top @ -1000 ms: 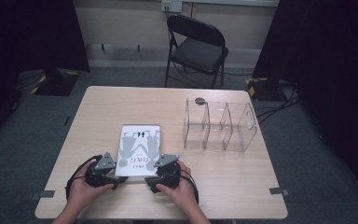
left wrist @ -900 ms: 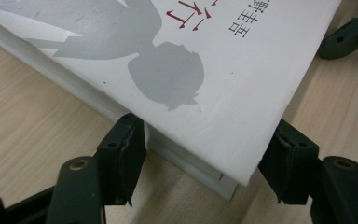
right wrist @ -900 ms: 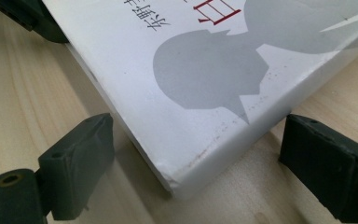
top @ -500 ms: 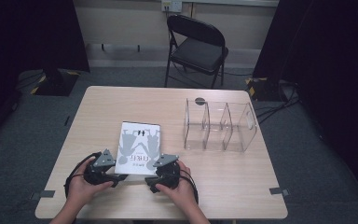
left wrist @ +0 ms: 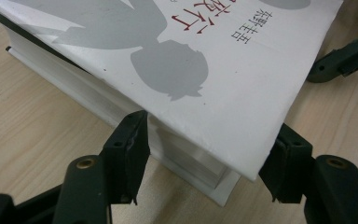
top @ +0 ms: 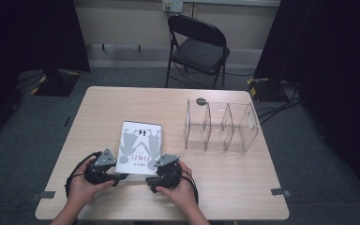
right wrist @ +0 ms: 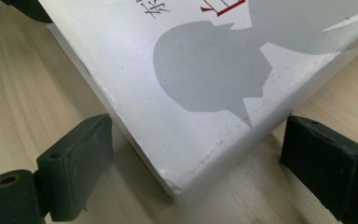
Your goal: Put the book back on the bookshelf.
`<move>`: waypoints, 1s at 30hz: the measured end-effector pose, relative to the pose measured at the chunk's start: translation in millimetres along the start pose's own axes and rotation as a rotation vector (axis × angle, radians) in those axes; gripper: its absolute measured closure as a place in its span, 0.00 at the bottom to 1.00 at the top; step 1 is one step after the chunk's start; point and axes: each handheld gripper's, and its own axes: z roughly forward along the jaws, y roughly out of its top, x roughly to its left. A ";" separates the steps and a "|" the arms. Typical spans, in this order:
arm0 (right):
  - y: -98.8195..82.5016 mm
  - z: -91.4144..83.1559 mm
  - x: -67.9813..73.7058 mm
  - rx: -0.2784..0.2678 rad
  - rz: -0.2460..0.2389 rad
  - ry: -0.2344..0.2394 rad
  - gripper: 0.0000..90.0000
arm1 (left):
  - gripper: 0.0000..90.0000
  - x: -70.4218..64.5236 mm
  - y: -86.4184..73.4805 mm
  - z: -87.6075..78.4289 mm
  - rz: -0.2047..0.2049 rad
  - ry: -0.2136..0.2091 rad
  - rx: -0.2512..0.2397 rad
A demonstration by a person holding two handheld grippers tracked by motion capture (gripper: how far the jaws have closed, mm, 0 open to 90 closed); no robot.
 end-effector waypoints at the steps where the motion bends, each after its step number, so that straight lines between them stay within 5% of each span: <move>1: 0.0 0.0 -0.5 0.000 -0.001 0.002 0.09 | 0.44 -0.3 0.1 0.2 -0.010 -0.001 -0.005; 10: 2.3 -10.2 -2.0 -0.012 -0.046 -0.045 0.13 | 0.44 2.6 -1.4 -0.1 -0.014 -0.014 -0.009; 15: 4.0 -11.0 3.8 -0.027 -0.111 -0.055 0.15 | 0.44 2.1 0.6 -1.7 -0.010 -0.011 -0.006; 30: 22.0 -11.3 11.6 -0.083 -0.131 -0.080 0.13 | 0.44 2.0 4.1 -3.1 -0.010 -0.011 0.002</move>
